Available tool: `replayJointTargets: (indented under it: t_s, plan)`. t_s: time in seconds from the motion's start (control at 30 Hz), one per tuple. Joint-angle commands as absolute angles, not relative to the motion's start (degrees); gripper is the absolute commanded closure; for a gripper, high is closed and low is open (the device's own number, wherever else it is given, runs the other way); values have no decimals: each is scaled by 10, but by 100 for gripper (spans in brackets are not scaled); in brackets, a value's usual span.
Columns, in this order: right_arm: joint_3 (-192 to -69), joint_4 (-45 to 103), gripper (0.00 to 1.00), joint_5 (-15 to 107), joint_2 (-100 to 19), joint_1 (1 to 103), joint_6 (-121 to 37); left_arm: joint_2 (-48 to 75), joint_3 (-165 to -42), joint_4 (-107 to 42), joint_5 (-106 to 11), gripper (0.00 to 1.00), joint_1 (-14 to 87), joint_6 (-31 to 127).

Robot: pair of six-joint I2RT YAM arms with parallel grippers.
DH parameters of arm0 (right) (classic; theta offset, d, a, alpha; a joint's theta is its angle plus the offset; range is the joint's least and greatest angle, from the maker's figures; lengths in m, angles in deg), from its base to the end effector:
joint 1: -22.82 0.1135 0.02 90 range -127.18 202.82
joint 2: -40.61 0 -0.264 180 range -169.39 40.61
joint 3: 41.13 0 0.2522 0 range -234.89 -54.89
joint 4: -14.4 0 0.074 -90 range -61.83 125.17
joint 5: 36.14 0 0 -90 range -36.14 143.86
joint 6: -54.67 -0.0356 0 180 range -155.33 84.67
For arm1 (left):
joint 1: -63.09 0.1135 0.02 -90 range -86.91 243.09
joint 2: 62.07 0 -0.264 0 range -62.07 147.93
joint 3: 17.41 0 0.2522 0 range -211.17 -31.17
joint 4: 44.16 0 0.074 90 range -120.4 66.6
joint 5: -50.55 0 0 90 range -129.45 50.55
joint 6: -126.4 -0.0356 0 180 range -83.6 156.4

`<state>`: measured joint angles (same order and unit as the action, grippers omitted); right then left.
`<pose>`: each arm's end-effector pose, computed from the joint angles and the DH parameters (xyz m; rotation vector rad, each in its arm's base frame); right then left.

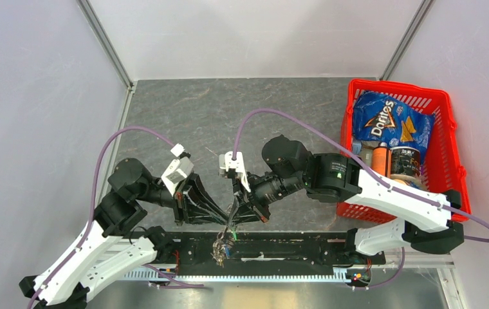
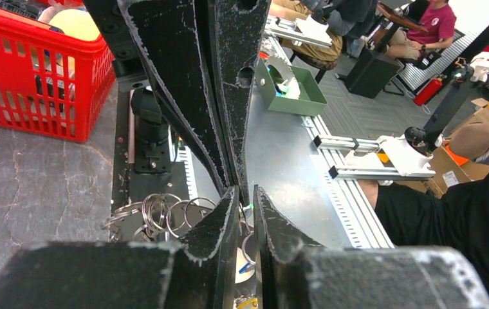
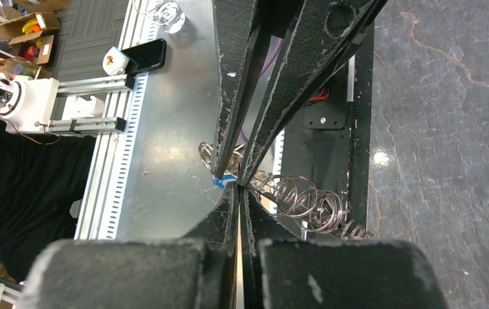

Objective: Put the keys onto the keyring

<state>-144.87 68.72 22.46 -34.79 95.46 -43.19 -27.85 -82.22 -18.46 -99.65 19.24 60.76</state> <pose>0.0626 0.2625 0.4430 -1.5273 1.6752 1.3808 0.0580 -0.0986 0.3981 1.2069 1.3398 -1.6631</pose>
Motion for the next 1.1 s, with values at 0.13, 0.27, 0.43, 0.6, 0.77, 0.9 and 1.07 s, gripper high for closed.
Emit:
replayJointTargets:
  t_s: [0.13, 0.27, 0.43, 0.6, 0.77, 0.9, 1.07]
  plan:
    - [-1501, 660, 100, 223, -343, 956, -422, -274, -849, -108, -995, 80, 192, 551]
    - [-1506, 667, 100, 229, -346, 956, -420, -271, -856, -88, -985, 80, 191, 539]
    - [-1512, 677, 100, 244, -347, 956, -416, -263, -861, -59, -968, 80, 191, 520]
    - [-1519, 687, 100, 245, -350, 956, -414, -261, -866, -46, -951, 80, 192, 510]
    - [-1522, 696, 100, 244, -354, 956, -410, -259, -871, -44, -946, 81, 191, 507]
    - [-1522, 705, 100, 242, -361, 956, -407, -256, -876, -44, -946, 81, 192, 506]
    - [-1531, 723, 100, 236, -373, 956, -402, -252, -886, -37, -951, 81, 191, 506]
